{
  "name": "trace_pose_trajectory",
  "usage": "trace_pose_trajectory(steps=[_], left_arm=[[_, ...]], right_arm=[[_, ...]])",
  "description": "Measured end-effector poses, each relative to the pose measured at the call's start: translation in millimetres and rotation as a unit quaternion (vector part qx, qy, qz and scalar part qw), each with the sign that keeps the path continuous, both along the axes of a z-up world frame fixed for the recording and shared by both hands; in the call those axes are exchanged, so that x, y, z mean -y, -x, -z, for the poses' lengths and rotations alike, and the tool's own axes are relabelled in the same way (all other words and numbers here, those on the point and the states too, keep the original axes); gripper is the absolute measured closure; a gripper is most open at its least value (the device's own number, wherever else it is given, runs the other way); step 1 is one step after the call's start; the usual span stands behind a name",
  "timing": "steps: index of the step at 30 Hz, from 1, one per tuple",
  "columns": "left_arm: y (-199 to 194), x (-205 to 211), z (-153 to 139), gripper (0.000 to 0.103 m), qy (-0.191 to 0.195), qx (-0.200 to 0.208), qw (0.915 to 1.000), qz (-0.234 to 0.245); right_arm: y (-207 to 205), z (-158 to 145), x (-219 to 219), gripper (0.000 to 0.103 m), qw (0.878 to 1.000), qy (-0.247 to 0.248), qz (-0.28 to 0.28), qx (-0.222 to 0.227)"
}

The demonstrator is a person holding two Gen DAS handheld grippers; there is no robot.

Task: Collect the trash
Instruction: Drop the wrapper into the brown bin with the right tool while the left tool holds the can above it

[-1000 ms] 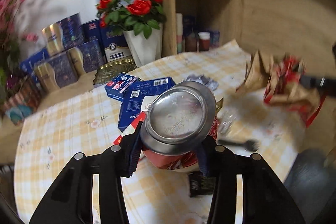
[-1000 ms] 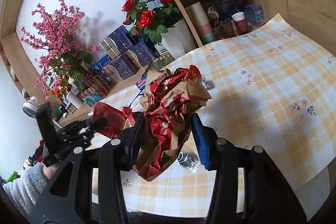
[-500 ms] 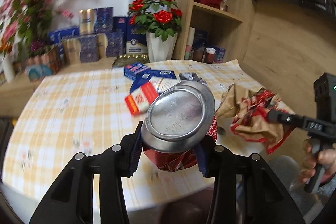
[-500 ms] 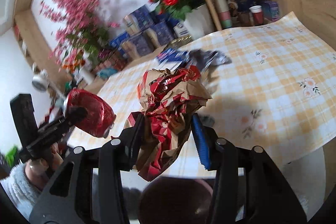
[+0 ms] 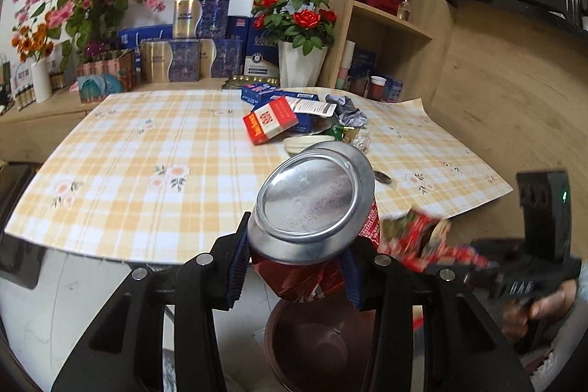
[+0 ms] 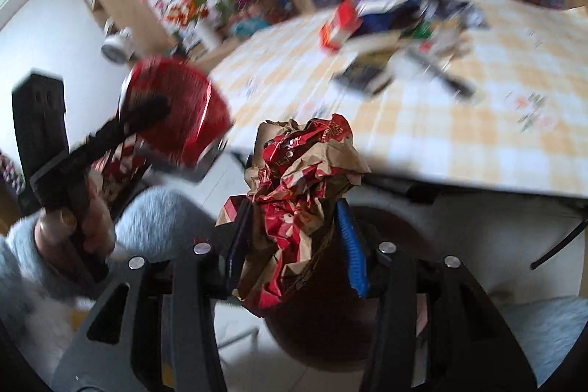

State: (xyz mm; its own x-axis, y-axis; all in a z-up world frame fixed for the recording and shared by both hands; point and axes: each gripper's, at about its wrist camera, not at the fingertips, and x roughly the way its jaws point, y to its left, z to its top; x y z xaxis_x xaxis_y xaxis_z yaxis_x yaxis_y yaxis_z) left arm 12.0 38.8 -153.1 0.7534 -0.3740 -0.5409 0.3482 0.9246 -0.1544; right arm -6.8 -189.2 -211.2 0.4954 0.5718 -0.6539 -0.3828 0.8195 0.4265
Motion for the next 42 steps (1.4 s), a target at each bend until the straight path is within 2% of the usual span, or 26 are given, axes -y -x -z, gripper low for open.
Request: trace_pose_trajectory(steps=[5,8,13,18,21,34,36,42], left_arm=[[2,1,15,0.061,-0.004,-0.006,1.0000,-0.003],[1,2,21,0.061,-0.005,-0.011,0.9999,-0.005],[-3,9,32,0.061,-0.017,-0.029,0.9994,0.003],[-10,18,44,0.062,-0.033,-0.051,0.9981,0.012],[-14,20,48,0.062,-0.036,-0.060,0.9974,0.013],[-16,22,52,0.062,-0.037,-0.070,0.9967,0.015],[-16,22,52,0.062,-0.036,-0.071,0.9967,0.014],[-15,23,53,0.062,-0.038,-0.072,0.9966,0.015]], right_arm=[[2,28,-34,0.056,0.997,0.027,-0.057,-0.039],[0,46,-42,0.056,0.995,0.045,-0.062,-0.063],[-15,80,-29,0.056,0.990,0.065,-0.014,-0.122],[-30,112,-10,0.056,0.977,0.087,0.053,-0.189],[-34,120,0,0.055,0.970,0.095,0.081,-0.208],[-38,121,28,0.043,0.960,0.090,0.153,-0.218],[-40,120,30,0.037,0.960,0.081,0.161,-0.213],[-34,100,38,0.030,0.965,0.064,0.187,-0.173]])
